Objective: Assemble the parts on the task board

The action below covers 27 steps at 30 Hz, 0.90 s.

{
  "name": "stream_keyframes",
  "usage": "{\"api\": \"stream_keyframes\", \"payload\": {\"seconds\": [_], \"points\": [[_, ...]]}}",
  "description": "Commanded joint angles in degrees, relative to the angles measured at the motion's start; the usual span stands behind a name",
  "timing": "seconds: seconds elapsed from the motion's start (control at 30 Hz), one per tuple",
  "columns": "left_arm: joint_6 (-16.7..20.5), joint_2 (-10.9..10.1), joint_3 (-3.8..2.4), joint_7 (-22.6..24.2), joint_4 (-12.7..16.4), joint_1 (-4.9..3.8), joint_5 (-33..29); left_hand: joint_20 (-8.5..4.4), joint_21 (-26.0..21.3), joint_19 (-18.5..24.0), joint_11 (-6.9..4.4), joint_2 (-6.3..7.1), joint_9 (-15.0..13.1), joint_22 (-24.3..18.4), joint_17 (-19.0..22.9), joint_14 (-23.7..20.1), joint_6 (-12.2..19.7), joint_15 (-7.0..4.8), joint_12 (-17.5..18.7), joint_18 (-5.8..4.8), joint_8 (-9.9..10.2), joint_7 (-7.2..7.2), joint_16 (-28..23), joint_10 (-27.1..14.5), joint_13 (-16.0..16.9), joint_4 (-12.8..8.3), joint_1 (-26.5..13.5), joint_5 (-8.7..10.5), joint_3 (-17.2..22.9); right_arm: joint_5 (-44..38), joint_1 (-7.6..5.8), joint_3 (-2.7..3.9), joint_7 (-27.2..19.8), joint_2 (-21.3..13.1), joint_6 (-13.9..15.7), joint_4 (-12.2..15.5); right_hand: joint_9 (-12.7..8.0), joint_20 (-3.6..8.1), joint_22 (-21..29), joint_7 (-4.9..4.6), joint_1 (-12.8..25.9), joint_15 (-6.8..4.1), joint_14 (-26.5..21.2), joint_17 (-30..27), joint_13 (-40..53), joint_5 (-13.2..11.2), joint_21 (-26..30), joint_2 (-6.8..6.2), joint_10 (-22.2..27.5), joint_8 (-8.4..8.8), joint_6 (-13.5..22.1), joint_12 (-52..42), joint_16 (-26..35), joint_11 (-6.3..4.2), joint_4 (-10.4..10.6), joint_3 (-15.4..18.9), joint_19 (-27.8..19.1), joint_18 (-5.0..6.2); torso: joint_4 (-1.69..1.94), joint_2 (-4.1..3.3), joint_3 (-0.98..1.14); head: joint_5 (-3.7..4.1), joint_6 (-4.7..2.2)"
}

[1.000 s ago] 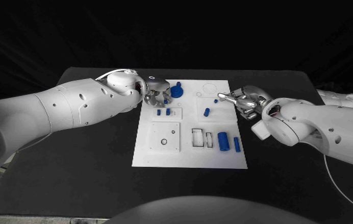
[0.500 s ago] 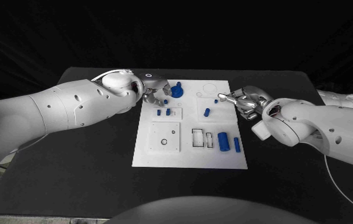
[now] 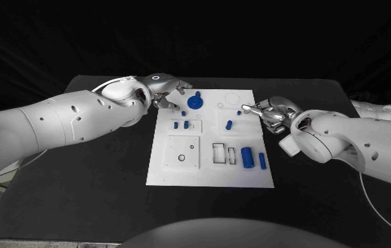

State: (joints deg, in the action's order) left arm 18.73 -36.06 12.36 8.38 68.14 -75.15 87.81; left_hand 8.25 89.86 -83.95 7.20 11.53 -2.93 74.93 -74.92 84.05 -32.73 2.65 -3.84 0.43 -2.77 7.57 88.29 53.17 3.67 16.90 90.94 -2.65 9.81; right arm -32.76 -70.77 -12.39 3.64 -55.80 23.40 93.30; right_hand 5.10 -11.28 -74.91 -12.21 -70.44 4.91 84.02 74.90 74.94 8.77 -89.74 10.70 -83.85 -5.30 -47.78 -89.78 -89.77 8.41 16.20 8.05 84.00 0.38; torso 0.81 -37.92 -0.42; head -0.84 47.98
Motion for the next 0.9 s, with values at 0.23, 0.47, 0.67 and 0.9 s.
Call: {"api": "stream_keyframes", "payload": {"seconds": [0.23, 0.47, 0.67, 0.9], "points": [[6.71, -3.15, -0.09, 9.05, 1.27, -0.28, -17.88, 0.75, 0.14, -6.05, 0.00, 1.25, -0.55, 15.07, -12.64, 5.05, -4.90, 0.47, -0.68, -0.43, -0.75, 1.51, -0.08, 3.21, 0.08, 0.21, -13.79, -1.12, -5.38, -0.29, 0.05, 0.00, -2.20, 0.01, 1.77, 0.11, 0.09, -0.14, -15.09, -0.40, -0.05, 0.26, 5.98, 15.10, 15.06, 0.36, -0.26, 0.65, -6.15, -0.34, -0.24, -0.22, -0.23, 0.16, 0.07, 0.38, 6.00, -0.38, -0.03, -0.02, 0.08, 0.27, -0.15], [14.18, -4.55, 0.01, 14.87, 3.81, -0.25, -40.70, 0.66, 0.14, -6.05, -0.17, -1.19, -2.06, 15.07, -13.22, 5.29, -17.32, 0.30, -1.37, -0.43, -3.49, 2.80, 0.39, 6.64, 0.19, 0.13, -16.88, -1.66, -4.45, -2.33, -0.77, 0.02, -5.11, 0.66, 4.92, 0.12, 0.15, 0.21, -15.09, -0.08, -2.60, -0.01, 5.98, 15.10, 15.06, 0.48, -0.26, 0.80, -6.15, -0.50, -0.29, -0.22, -0.23, -0.13, -0.72, 0.37, 6.00, -0.38, -0.04, -0.04, 0.01, -0.03, -0.69], [19.08, -4.80, 0.07, 20.03, 6.33, 1.03, -58.75, 0.12, -0.07, -5.88, -0.99, -5.33, -2.37, 14.99, -12.37, 4.97, -20.96, -0.42, -1.39, -0.37, -4.04, 1.86, -0.18, 9.25, 0.16, -0.10, -16.43, -10.52, -6.35, -13.46, -3.29, 0.04, -4.20, 1.98, 5.10, -0.52, 0.88, 2.48, -15.09, 2.38, -10.14, -2.45, 5.98, 15.10, -24.22, -3.60, -0.26, 0.56, 31.11, -1.89, -2.89, 47.47, -0.23, -2.75, -3.08, -2.39, 6.00, -0.38, 0.11, -0.04, -0.06, 0.47, -0.84], [19.26, -4.92, 0.07, 22.05, 7.16, 3.49, -64.69, -0.05, 0.14, -6.05, -1.08, -6.38, -2.35, 15.07, -13.49, 5.39, -21.81, -0.52, -0.82, -0.43, -3.83, 1.71, 0.62, 9.47, 0.07, -0.12, -16.29, -11.76, -8.45, -27.64, -4.22, 0.06, -1.14, 4.14, 4.73, -2.96, 1.37, 2.26, -15.09, 3.17, -15.08, -1.62, 5.98, 15.10, -47.46, -4.68, -0.26, -2.76, 30.55, -2.05, -5.75, 71.41, -0.23, -2.05, -4.11, -4.19, 6.00, -0.38, 0.20, -0.16, -0.07, 1.80, -1.56]]}}
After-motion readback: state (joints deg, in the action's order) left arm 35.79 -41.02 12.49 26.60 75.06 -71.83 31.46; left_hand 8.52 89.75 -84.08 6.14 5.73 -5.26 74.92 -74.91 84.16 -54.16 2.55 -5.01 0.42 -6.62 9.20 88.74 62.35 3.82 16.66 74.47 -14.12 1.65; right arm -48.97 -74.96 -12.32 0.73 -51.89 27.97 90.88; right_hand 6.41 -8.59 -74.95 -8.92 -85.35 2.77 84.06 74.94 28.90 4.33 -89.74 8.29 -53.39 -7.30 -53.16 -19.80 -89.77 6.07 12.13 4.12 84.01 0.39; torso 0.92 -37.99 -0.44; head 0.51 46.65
